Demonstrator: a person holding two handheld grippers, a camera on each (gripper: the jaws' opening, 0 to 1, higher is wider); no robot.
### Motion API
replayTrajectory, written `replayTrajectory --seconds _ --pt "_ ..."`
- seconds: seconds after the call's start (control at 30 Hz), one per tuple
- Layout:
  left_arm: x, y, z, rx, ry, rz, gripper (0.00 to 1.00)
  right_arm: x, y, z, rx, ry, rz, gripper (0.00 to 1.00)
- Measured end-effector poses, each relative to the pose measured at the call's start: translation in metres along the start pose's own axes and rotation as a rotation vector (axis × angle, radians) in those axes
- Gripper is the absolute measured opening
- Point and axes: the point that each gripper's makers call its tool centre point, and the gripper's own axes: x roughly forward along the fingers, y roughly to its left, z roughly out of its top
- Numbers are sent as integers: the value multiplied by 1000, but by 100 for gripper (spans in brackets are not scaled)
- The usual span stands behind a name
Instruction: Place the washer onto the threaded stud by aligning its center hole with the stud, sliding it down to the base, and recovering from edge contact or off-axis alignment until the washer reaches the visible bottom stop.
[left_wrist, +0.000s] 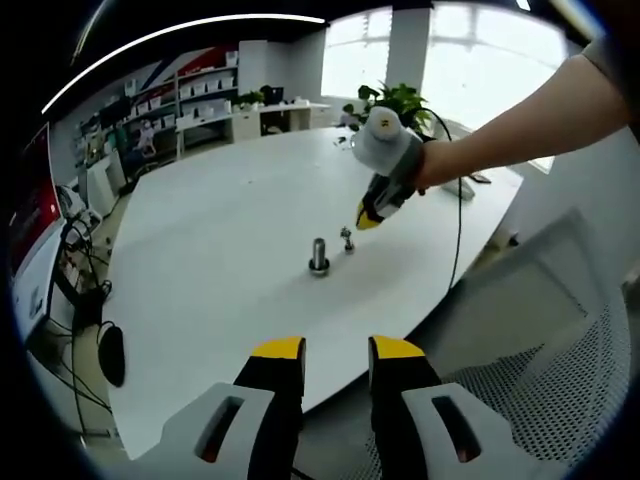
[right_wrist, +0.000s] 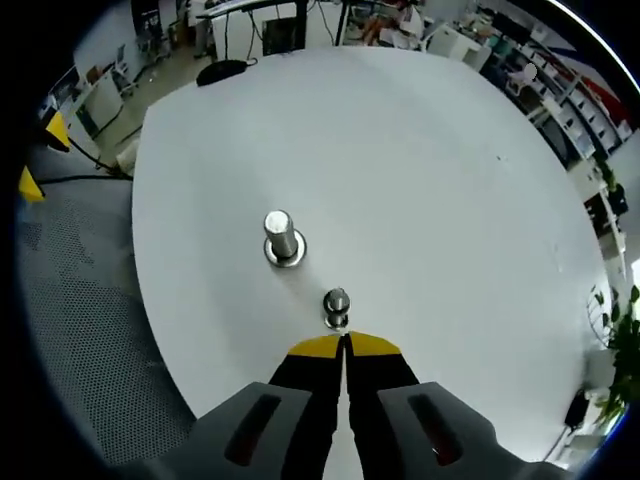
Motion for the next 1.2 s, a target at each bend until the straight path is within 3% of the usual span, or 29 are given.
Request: replayTrajectory --seconds 0.47,0.87,1.07,1.2 --pt "0 0 -1 0 5 1 23 5 -2 -1 2 -6 -13 6" --pt "1 2 -2 -4 9 9 23 12 -16 44 40 -87 -18 10" --pt "0 2 -2 -7 11 14 23 25 -10 74 14 -102 21 13" --pt "1 3 -3 -10 12 18 23 36 -2 83 -3 -81 56 13"
